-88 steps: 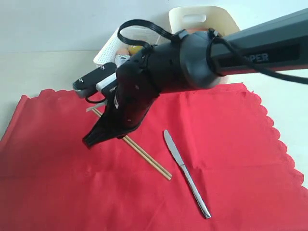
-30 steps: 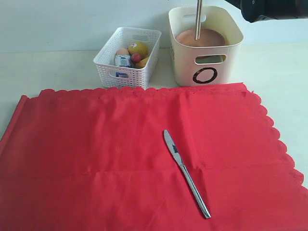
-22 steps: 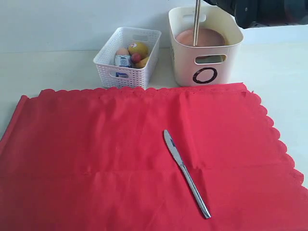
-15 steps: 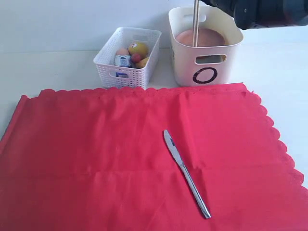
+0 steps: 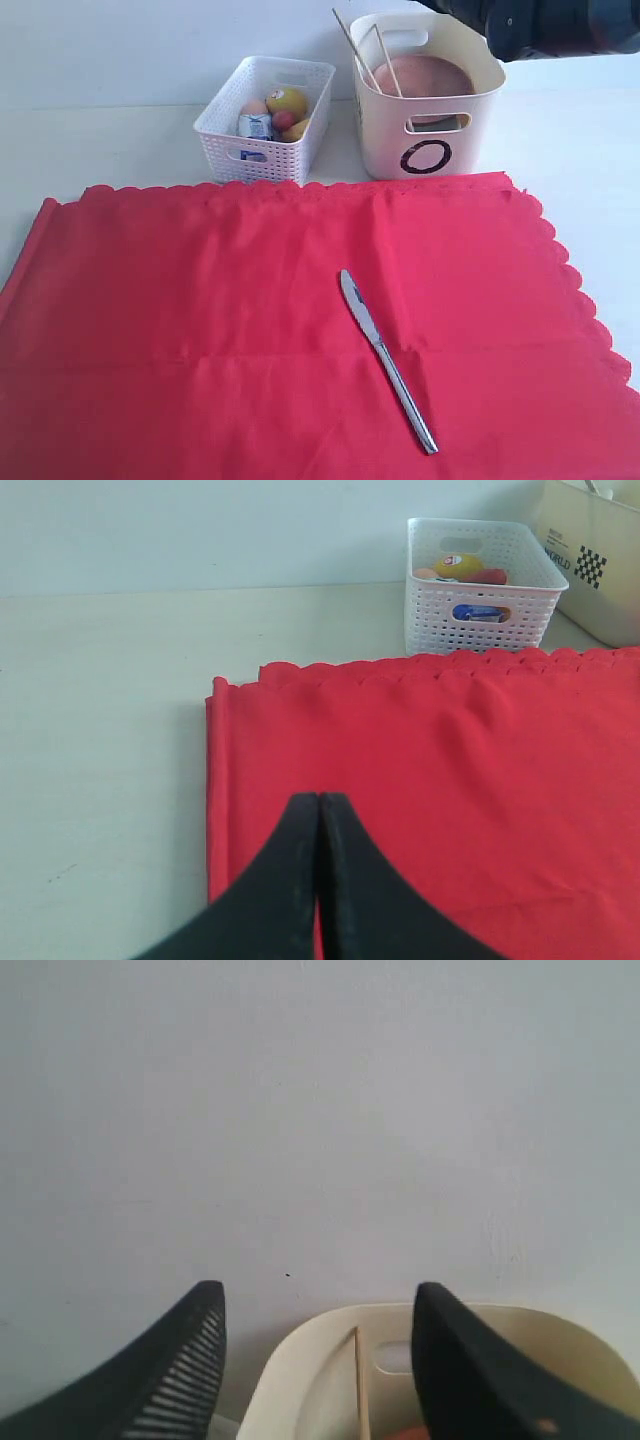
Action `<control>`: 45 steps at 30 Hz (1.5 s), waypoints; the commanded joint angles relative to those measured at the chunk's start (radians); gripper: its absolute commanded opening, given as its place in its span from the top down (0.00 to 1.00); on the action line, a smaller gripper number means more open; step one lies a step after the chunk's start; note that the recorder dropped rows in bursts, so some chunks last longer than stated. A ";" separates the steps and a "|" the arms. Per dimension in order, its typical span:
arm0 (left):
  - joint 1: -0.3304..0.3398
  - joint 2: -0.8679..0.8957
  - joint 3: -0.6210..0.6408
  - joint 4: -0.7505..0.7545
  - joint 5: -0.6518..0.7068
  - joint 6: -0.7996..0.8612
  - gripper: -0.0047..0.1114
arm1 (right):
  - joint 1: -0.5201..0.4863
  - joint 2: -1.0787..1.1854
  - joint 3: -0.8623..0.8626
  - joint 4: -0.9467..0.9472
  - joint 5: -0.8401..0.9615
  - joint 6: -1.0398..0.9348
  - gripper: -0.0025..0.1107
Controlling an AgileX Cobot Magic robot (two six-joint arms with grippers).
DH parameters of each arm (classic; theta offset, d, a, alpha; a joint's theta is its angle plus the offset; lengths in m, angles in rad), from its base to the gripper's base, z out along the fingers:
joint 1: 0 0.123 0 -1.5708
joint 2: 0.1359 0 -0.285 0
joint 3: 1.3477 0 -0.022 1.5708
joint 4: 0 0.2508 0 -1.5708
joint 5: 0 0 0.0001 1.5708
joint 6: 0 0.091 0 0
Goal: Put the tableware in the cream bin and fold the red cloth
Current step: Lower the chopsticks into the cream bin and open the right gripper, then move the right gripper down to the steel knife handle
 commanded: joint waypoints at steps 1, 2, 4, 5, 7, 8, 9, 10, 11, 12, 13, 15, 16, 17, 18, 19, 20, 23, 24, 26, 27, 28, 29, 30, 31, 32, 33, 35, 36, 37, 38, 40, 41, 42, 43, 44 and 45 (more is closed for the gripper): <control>-0.005 0.002 -0.003 0.002 -0.010 -0.006 0.96 | -0.004 -0.005 -0.007 0.002 0.053 -0.011 0.50; -0.005 0.002 -0.003 0.002 -0.010 -0.006 0.96 | -0.004 -0.007 -0.007 0.002 0.074 -0.015 0.50; -0.005 0.002 -0.003 0.002 -0.010 -0.006 0.96 | -0.004 -0.015 -0.007 0.002 0.111 -0.053 0.50; -0.005 0.002 -0.003 0.002 -0.010 -0.006 0.96 | -0.004 -0.022 -0.007 0.002 0.129 -0.072 0.50; -0.005 0.002 -0.003 0.002 -0.010 -0.006 0.96 | -0.004 -0.041 -0.007 0.002 0.171 -0.107 0.50; -0.005 0.002 -0.003 0.002 -0.010 -0.006 0.96 | -0.004 -0.053 -0.007 0.002 0.192 -0.107 0.50; -0.005 0.002 -0.003 0.002 -0.010 -0.006 0.96 | -0.004 -0.067 -0.007 0.002 0.213 -0.114 0.50; -0.005 0.002 -0.003 0.002 -0.010 -0.006 0.96 | -0.004 -0.079 -0.007 0.002 0.231 -0.114 0.50; -0.005 0.002 -0.003 0.002 -0.010 -0.006 0.96 | -0.004 -0.095 -0.007 0.002 0.257 -0.114 0.50; -0.005 0.002 -0.003 0.002 -0.010 -0.006 0.96 | -0.004 -0.113 -0.007 0.002 0.284 -0.114 0.50; -0.005 0.002 -0.003 0.002 -0.010 -0.006 0.96 | -0.004 -0.127 -0.007 0.002 0.306 -0.114 0.50; -0.005 0.002 -0.003 0.002 -0.010 -0.006 0.96 | -0.004 -0.165 -0.007 -0.001 0.369 -0.114 0.50; -0.005 0.002 -0.003 0.002 -0.010 -0.006 0.96 | -0.004 -0.184 -0.007 -0.010 0.401 -0.114 0.50; -0.005 0.002 -0.003 0.002 -0.010 -0.006 0.96 | -0.004 -0.203 -0.007 -0.018 0.429 -0.114 0.50; -0.005 0.002 -0.003 0.002 -0.010 -0.006 0.96 | -0.004 -0.223 -0.007 -0.037 0.464 -0.114 0.50; -0.005 0.002 -0.003 0.002 -0.010 -0.006 0.96 | -0.004 -0.241 -0.007 -0.050 0.500 -0.114 0.50; -0.005 0.002 -0.003 0.002 -0.010 -0.006 0.96 | -0.004 -0.255 -0.007 -0.066 0.533 -0.114 0.50; -0.005 0.002 -0.003 0.002 -0.010 -0.006 0.96 | -0.004 -0.300 -0.007 -0.084 0.627 -0.116 0.50; -0.005 0.002 -0.003 0.002 -0.010 -0.006 0.96 | -0.004 -0.314 -0.007 -0.084 0.657 -0.116 0.50; -0.005 0.002 -0.003 0.002 -0.010 -0.006 0.96 | -0.004 -0.339 -0.007 -0.084 0.708 -0.116 0.50; -0.005 0.002 -0.003 0.002 -0.010 -0.006 0.96 | -0.004 -0.350 -0.007 -0.084 0.736 -0.116 0.50; -0.005 0.002 -0.003 0.002 -0.010 -0.006 0.96 | -0.004 -0.359 -0.007 -0.084 0.764 -0.122 0.50; -0.005 0.002 -0.003 0.002 -0.010 -0.006 0.96 | -0.004 -0.365 -0.007 -0.084 0.794 -0.134 0.50; -0.005 0.002 -0.003 0.002 -0.010 -0.006 0.96 | -0.004 -0.373 -0.007 -0.084 0.824 -0.147 0.50; -0.005 0.002 -0.003 0.002 -0.010 -0.006 0.96 | -0.004 -0.378 -0.007 -0.082 0.857 -0.152 0.50; -0.005 0.002 -0.003 0.002 -0.010 -0.006 0.96 | -0.004 -0.381 -0.007 -0.082 0.883 -0.152 0.50; -0.005 0.002 -0.003 0.002 -0.010 -0.006 0.96 | -0.004 -0.385 -0.007 -0.082 0.957 -0.175 0.50; -0.005 0.002 -0.003 0.002 -0.010 -0.006 0.96 | -0.004 -0.385 -0.007 -0.068 1.058 -0.231 0.50; -0.005 0.002 -0.003 0.002 -0.010 -0.006 0.96 | -0.004 -0.385 -0.005 -0.048 1.089 -0.254 0.50; -0.005 0.002 -0.003 0.002 -0.010 -0.006 0.96 | -0.004 -0.383 -0.003 0.001 1.149 -0.295 0.50; -0.005 0.002 -0.003 0.002 -0.010 -0.006 0.96 | -0.004 -0.383 -0.003 0.033 1.177 -0.325 0.50; -0.005 0.002 -0.003 0.002 -0.010 -0.006 0.96 | -0.004 -0.383 -0.003 0.156 1.253 -0.430 0.50; -0.005 0.002 -0.003 0.002 -0.010 -0.006 0.96 | -0.004 -0.383 0.004 0.233 1.299 -0.513 0.50; -0.005 0.002 -0.003 0.002 -0.010 -0.006 0.96 | -0.004 -0.383 0.013 0.284 1.322 -0.560 0.50; -0.005 0.002 -0.003 0.002 -0.010 -0.006 0.96 | -0.004 -0.383 0.034 0.342 1.348 -0.631 0.50; -0.005 0.002 -0.003 0.002 -0.010 -0.006 0.96 | -0.001 -0.383 0.053 0.368 1.356 -0.665 0.50; -0.005 0.002 -0.003 0.002 -0.010 -0.006 0.96 | 0.012 -0.383 0.082 0.366 1.374 -0.680 0.50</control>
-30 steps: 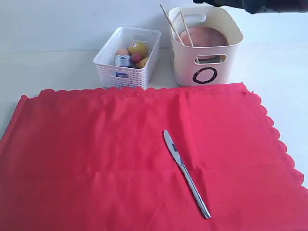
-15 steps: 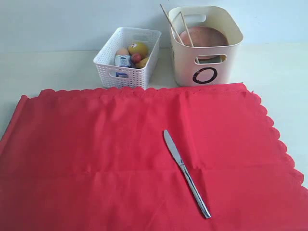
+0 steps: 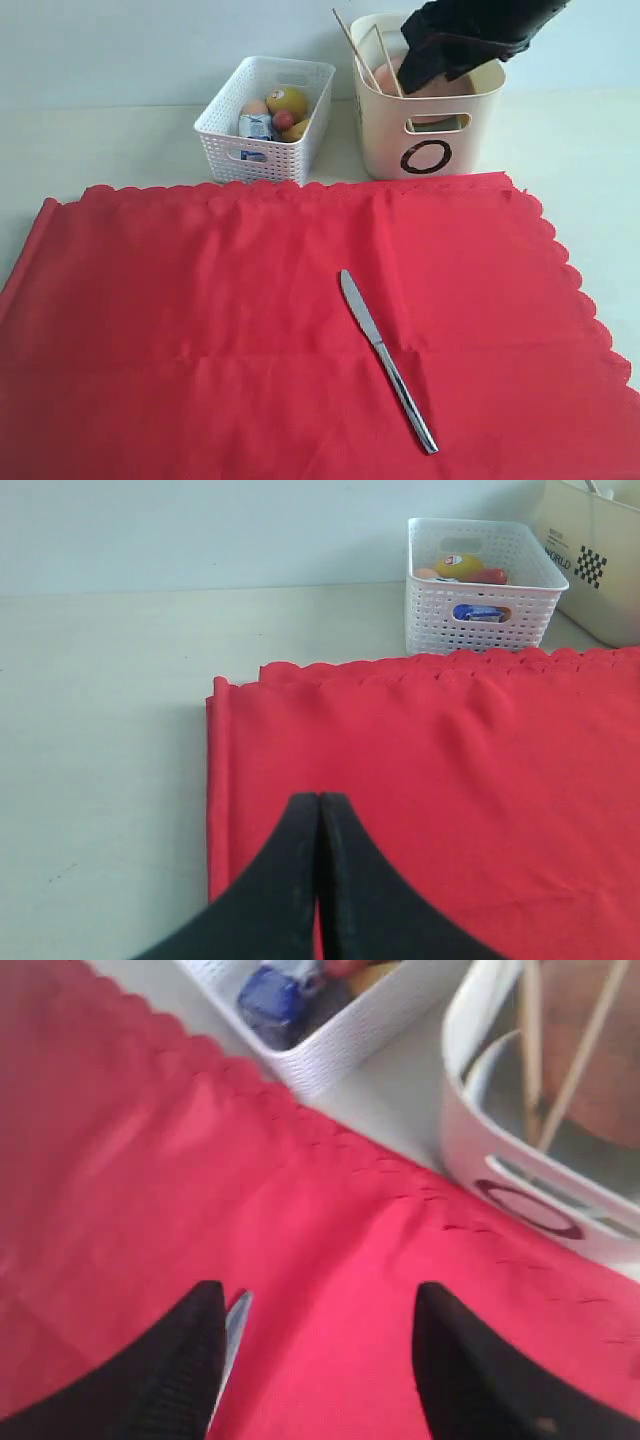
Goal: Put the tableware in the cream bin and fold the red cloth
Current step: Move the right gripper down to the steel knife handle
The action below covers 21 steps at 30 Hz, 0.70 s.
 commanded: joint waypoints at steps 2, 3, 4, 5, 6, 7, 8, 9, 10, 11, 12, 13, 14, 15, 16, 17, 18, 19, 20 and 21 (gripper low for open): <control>-0.005 0.002 -0.003 0.002 -0.010 -0.006 0.96 | 0.046 -0.005 0.126 0.078 0.066 -0.131 0.50; -0.005 0.002 -0.003 0.002 -0.010 -0.006 0.96 | 0.061 -0.005 0.149 0.078 0.067 -0.131 0.50; -0.005 0.002 -0.003 0.002 -0.010 -0.006 0.96 | 0.090 -0.005 0.194 0.078 0.067 -0.131 0.50; -0.005 0.002 -0.003 0.002 -0.010 -0.006 0.96 | 0.107 -0.005 0.214 0.078 0.066 -0.131 0.50; -0.005 0.002 -0.003 0.002 -0.010 -0.006 0.96 | 0.125 -0.005 0.235 0.078 0.059 -0.131 0.50; -0.005 0.002 -0.003 0.002 -0.010 -0.006 0.96 | 0.142 -0.005 0.254 0.075 0.051 -0.131 0.50; -0.005 0.002 -0.003 0.002 -0.010 -0.006 0.96 | 0.158 -0.005 0.268 0.069 0.044 -0.129 0.50; -0.005 0.002 -0.003 0.002 -0.010 -0.006 0.96 | 0.174 -0.005 0.287 0.063 0.028 -0.119 0.50; -0.005 0.002 -0.003 0.002 -0.010 -0.006 0.96 | 0.190 -0.005 0.305 0.057 0.010 -0.103 0.50; -0.005 0.002 -0.003 0.002 -0.010 -0.006 0.96 | 0.203 -0.005 0.320 0.055 -0.010 -0.093 0.50; -0.005 0.002 -0.003 0.002 -0.010 -0.006 0.96 | 0.219 -0.005 0.341 0.055 -0.035 -0.088 0.50; -0.005 0.002 -0.003 0.002 -0.010 -0.006 0.96 | 0.234 -0.005 0.362 0.047 -0.060 -0.078 0.50; -0.005 0.002 -0.003 0.002 -0.010 -0.006 0.96 | 0.247 -0.005 0.381 0.036 -0.077 -0.060 0.50; -0.005 0.002 -0.003 0.002 -0.010 -0.006 0.96 | 0.263 -0.005 0.400 0.018 -0.097 -0.035 0.50; -0.005 0.002 -0.003 0.002 -0.010 -0.006 0.96 | 0.277 -0.005 0.417 0.002 -0.116 -0.014 0.50; -0.005 0.002 -0.003 0.002 -0.010 -0.006 0.96 | 0.288 -0.005 0.431 -0.008 -0.135 0.007 0.50; -0.005 0.002 -0.003 0.002 -0.010 -0.006 0.96 | 0.302 -0.005 0.450 -0.027 -0.162 0.033 0.50; -0.005 0.002 -0.003 0.002 -0.010 -0.006 0.96 | 0.311 -0.005 0.463 -0.034 -0.182 0.045 0.50; -0.005 0.002 -0.003 0.002 -0.010 -0.006 0.96 | 0.328 -0.005 0.494 -0.038 -0.229 0.057 0.50; -0.005 0.002 -0.003 0.002 -0.010 -0.006 0.96 | 0.340 -0.005 0.505 -0.038 -0.248 0.057 0.50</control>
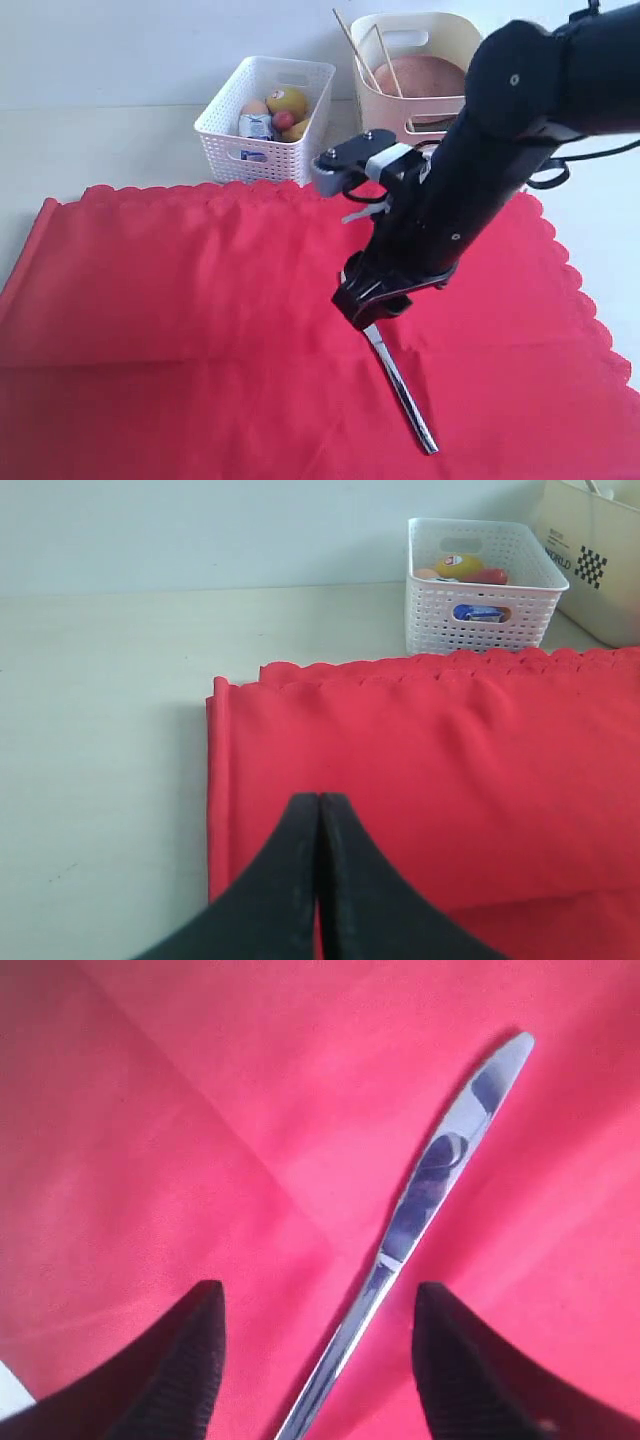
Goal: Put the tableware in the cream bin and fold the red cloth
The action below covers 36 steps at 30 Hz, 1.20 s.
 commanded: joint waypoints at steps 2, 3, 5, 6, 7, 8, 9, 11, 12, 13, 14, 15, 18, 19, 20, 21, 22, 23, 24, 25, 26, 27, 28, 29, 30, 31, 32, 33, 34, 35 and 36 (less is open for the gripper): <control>-0.005 0.002 -0.003 0.002 -0.010 -0.006 0.96 | 0.050 -0.003 0.069 -0.020 -0.121 0.030 0.50; -0.005 0.002 -0.003 0.002 -0.010 -0.006 0.96 | 0.064 -0.003 0.088 -0.020 -0.145 0.034 0.50; -0.005 0.002 -0.003 0.002 -0.010 -0.006 0.96 | 0.071 -0.001 0.108 -0.018 -0.186 0.034 0.50; -0.005 0.002 -0.003 0.002 -0.010 -0.006 0.96 | 0.071 0.003 0.115 -0.018 -0.198 0.034 0.50; -0.005 0.002 -0.003 0.002 -0.010 -0.006 0.96 | 0.071 0.022 0.117 -0.024 -0.207 0.034 0.50; -0.005 0.002 -0.003 0.002 -0.010 -0.006 0.96 | 0.071 0.045 0.117 -0.024 -0.216 0.034 0.50; -0.005 0.002 -0.003 0.002 -0.010 -0.006 0.96 | 0.071 0.066 0.117 -0.024 -0.219 0.034 0.50; -0.005 0.002 -0.003 0.002 -0.010 -0.006 0.96 | 0.071 0.116 0.117 -0.034 -0.237 0.034 0.50; -0.005 0.002 -0.003 0.002 -0.010 -0.006 0.96 | 0.071 0.149 0.117 -0.034 -0.256 0.034 0.50; -0.005 0.002 -0.003 0.002 -0.010 -0.006 0.96 | 0.071 0.163 0.117 -0.034 -0.261 0.034 0.50; -0.005 0.002 -0.003 0.002 -0.010 -0.006 0.96 | 0.071 0.188 0.117 -0.034 -0.266 0.034 0.50; -0.005 0.002 -0.003 0.002 -0.010 -0.006 0.96 | 0.071 0.209 0.117 -0.034 -0.266 0.034 0.52; -0.005 0.002 -0.003 0.002 -0.010 -0.006 0.96 | 0.071 0.235 0.117 -0.034 -0.266 0.034 0.61; -0.005 0.002 -0.003 0.002 -0.010 -0.006 0.96 | 0.071 0.240 0.117 -0.034 -0.266 0.034 0.68; -0.005 0.002 -0.003 0.002 -0.010 -0.006 0.96 | 0.071 0.240 0.117 -0.034 -0.266 0.034 0.71; -0.005 0.002 -0.003 0.002 -0.010 -0.006 0.96 | 0.071 0.240 0.117 -0.034 -0.266 0.034 0.76; -0.005 0.002 -0.003 0.002 -0.010 -0.006 0.96 | 0.071 0.240 0.117 -0.034 -0.266 0.034 0.77; -0.005 0.002 -0.003 0.002 -0.010 -0.006 0.96 | 0.071 0.240 0.117 -0.034 -0.266 0.034 0.79; -0.005 0.002 -0.003 0.002 -0.010 -0.006 0.96 | 0.071 0.240 0.117 -0.034 -0.266 0.034 0.79; -0.005 0.002 -0.003 0.002 -0.010 -0.006 0.96 | 0.071 0.240 0.117 -0.034 -0.266 0.034 0.79; -0.005 0.002 -0.003 0.002 -0.010 -0.006 0.96 | 0.071 0.240 0.117 -0.034 -0.266 0.034 0.79; -0.005 0.002 -0.003 0.002 -0.010 -0.006 0.96 | 0.071 0.240 0.117 -0.034 -0.266 0.034 0.79; -0.005 0.002 -0.003 0.002 -0.010 -0.006 0.96 | 0.071 0.240 0.117 -0.034 -0.266 0.034 0.79; -0.005 0.002 -0.003 0.002 -0.010 -0.006 0.96 | 0.071 0.240 0.117 -0.034 -0.257 0.034 0.79; -0.005 0.002 -0.003 0.002 -0.010 -0.006 0.96 | 0.071 0.240 0.117 -0.034 -0.257 0.034 0.79; -0.005 0.002 -0.003 0.002 -0.010 -0.006 0.96 | 0.071 0.240 0.117 -0.034 -0.259 0.034 0.79; -0.005 0.002 -0.003 0.002 -0.010 -0.006 0.96 | 0.071 0.236 0.117 -0.034 -0.260 0.034 0.79; -0.005 0.002 -0.003 0.002 -0.010 -0.006 0.96 | 0.071 0.234 0.117 -0.034 -0.260 0.034 0.79; -0.005 0.002 -0.003 0.002 -0.010 -0.006 0.96 | 0.071 0.226 0.117 -0.034 -0.260 0.034 0.79; -0.005 0.002 -0.003 0.002 -0.010 -0.006 0.96 | 0.071 0.221 0.117 -0.034 -0.261 0.034 0.79; -0.005 0.002 -0.003 0.002 -0.010 -0.006 0.96 | 0.071 0.214 0.117 -0.034 -0.264 0.034 0.79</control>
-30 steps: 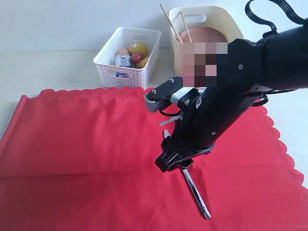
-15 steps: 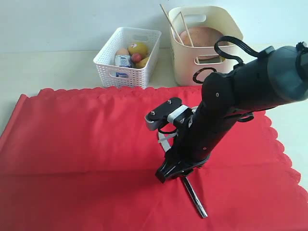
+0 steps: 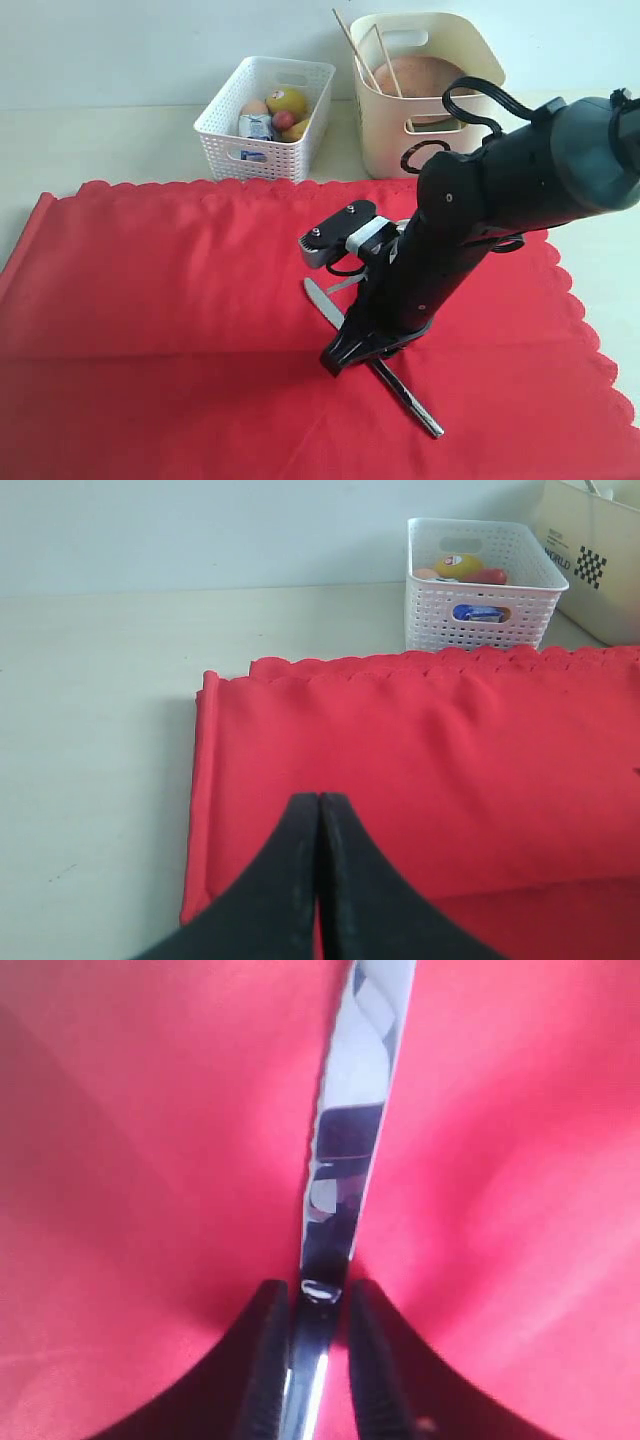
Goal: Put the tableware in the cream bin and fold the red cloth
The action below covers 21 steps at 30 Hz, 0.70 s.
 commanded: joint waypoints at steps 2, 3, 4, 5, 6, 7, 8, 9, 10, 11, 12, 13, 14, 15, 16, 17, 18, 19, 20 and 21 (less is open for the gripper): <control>-0.005 0.002 -0.003 0.002 -0.010 -0.006 0.96 | 0.004 0.002 0.014 -0.002 0.015 -0.002 0.82; -0.005 0.002 -0.003 0.002 -0.010 -0.006 0.96 | 0.004 -0.004 0.014 -0.002 0.015 -0.002 0.86; -0.005 0.002 -0.003 0.002 -0.010 -0.006 0.96 | 0.004 -0.012 0.014 -0.002 0.015 -0.002 0.90; -0.005 0.002 -0.003 0.002 -0.010 -0.006 0.96 | 0.004 -0.018 0.014 -0.002 0.017 -0.002 0.95; -0.005 0.002 -0.003 0.002 -0.010 -0.006 0.96 | 0.004 -0.025 0.014 -0.002 0.019 -0.002 0.98; -0.005 0.002 -0.003 0.002 -0.010 -0.006 0.96 | 0.004 -0.031 0.014 -0.002 0.019 -0.002 0.98; -0.005 0.002 -0.003 0.002 -0.010 -0.006 0.96 | 0.004 -0.039 0.014 -0.002 0.023 -0.002 0.98; -0.005 0.002 -0.003 0.002 -0.010 -0.006 0.96 | 0.004 -0.044 0.014 -0.002 0.025 -0.002 0.98; -0.005 0.002 -0.003 0.002 -0.010 -0.006 0.96 | 0.004 -0.051 0.014 -0.002 0.025 -0.002 0.98; -0.005 0.002 -0.003 0.002 -0.010 -0.006 0.96 | 0.004 -0.060 0.014 -0.002 0.027 -0.002 0.98; -0.005 0.002 -0.003 0.002 -0.010 -0.006 0.96 | 0.004 -0.067 0.012 -0.002 0.027 -0.002 0.98; -0.005 0.002 -0.003 0.002 -0.010 -0.006 0.96 | 0.004 -0.077 0.012 -0.002 0.027 -0.002 0.98; -0.005 0.002 -0.003 0.002 -0.010 -0.006 0.96 | 0.004 -0.088 0.012 -0.002 0.027 -0.002 0.98; -0.005 0.002 -0.003 0.002 -0.010 -0.006 0.96 | 0.004 -0.098 0.012 -0.002 0.027 -0.002 0.98; -0.005 0.002 -0.003 0.002 -0.010 -0.006 0.96 | 0.004 -0.110 0.012 -0.002 0.027 -0.002 0.98; -0.005 0.002 -0.003 0.002 -0.010 -0.006 0.96 | 0.004 -0.123 0.012 -0.002 0.027 -0.002 0.98; -0.005 0.002 -0.003 0.002 -0.010 -0.006 0.96 | 0.004 -0.133 0.012 -0.002 0.027 -0.002 0.98; -0.005 0.002 -0.003 0.002 -0.010 -0.006 0.96 | 0.004 -0.145 0.012 -0.002 0.027 -0.002 0.98; -0.005 0.002 -0.003 0.002 -0.010 -0.006 0.96 | 0.004 -0.157 0.011 -0.002 0.027 -0.002 0.98; -0.005 0.002 -0.003 0.002 -0.010 -0.006 0.96 | 0.004 -0.170 0.011 -0.002 0.022 -0.002 0.98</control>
